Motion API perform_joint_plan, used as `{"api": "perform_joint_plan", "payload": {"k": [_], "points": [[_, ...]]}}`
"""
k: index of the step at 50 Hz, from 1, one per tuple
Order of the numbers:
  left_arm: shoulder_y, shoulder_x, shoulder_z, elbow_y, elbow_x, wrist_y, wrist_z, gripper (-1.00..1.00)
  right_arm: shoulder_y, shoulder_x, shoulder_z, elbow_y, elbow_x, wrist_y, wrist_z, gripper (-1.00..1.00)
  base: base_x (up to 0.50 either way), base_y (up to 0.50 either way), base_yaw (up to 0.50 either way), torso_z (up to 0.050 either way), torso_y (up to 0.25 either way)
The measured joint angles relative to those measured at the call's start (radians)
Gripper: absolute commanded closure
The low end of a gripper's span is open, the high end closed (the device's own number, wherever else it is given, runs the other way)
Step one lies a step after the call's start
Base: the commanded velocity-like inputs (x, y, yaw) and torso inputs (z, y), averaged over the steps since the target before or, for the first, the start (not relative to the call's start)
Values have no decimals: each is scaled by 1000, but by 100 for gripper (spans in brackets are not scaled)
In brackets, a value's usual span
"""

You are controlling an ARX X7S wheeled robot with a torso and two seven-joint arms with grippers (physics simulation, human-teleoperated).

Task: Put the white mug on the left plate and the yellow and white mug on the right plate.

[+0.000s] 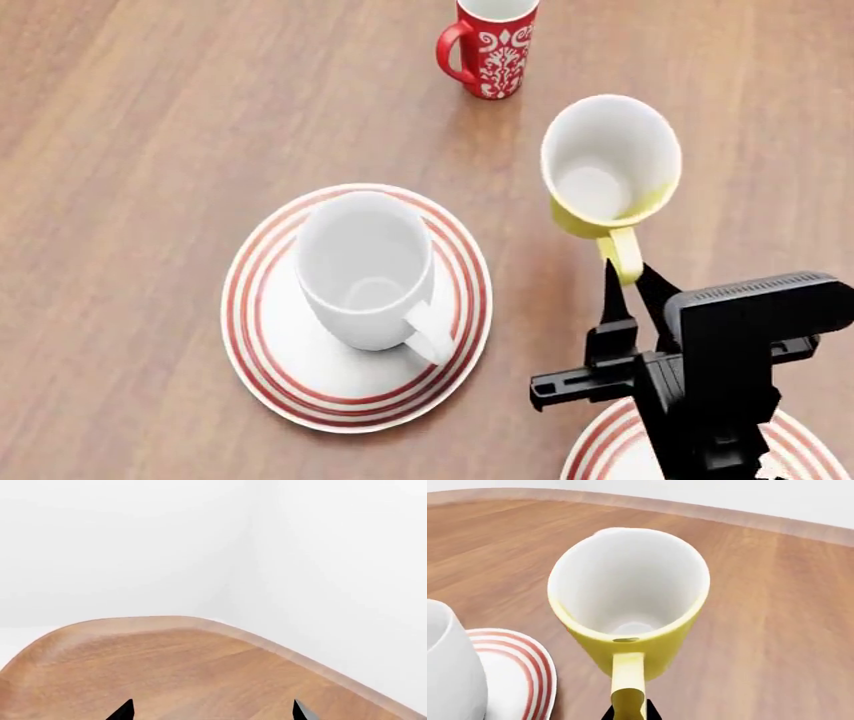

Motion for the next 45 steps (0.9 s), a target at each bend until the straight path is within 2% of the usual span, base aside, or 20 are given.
{"api": "perform_joint_plan", "payload": {"k": [19,45], "points": [[-4,-9,0,7,-7,-7,-12,-100,-287,42,98,-416,68,147,14,100,0,0,0,0,1],[-11,-12,19,4,2,-5,-11,-100,-693,27,256,-664,110,70,-1,100,0,0,0,0,0]]}}
